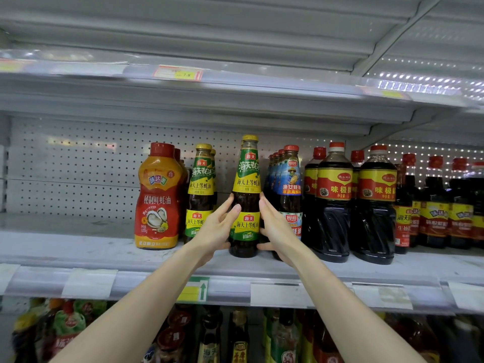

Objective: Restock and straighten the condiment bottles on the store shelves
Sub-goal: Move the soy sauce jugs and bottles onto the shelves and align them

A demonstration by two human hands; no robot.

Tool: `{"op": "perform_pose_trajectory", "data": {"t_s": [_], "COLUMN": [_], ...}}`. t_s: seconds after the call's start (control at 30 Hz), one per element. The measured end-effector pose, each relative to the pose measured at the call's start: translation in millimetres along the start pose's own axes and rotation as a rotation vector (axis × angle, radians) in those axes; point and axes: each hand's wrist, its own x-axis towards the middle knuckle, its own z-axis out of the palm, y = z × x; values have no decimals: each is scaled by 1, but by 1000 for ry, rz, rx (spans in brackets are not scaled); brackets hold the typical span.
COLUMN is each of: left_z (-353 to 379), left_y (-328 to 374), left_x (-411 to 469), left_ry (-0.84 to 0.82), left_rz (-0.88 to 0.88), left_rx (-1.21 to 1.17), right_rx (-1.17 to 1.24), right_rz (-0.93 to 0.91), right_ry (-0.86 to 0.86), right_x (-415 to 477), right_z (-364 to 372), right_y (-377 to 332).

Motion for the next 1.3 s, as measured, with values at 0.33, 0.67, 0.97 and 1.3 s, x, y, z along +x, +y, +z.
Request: {"op": "perform_pose_trajectory", "data": {"t_s": [0.33, 0.67, 0.97, 1.3], "left_z": [0, 1, 2, 15], "left_y": [1, 0, 6, 29], "left_x": [-1, 0, -7, -51], "left_ry": [-4, -9, 21, 130], "left_rz": [-8, 16, 23, 98], "left_rx": [2, 6, 73, 174], "right_rx": [7, 3, 7, -56], "right_rz": [1, 21, 24, -96], "right_ry": [-11, 10, 54, 92], "right_x": [-4, -4, -10, -48], "right_z": [0, 1, 2, -15], "right_y": [-2, -3, -12, -23]}}
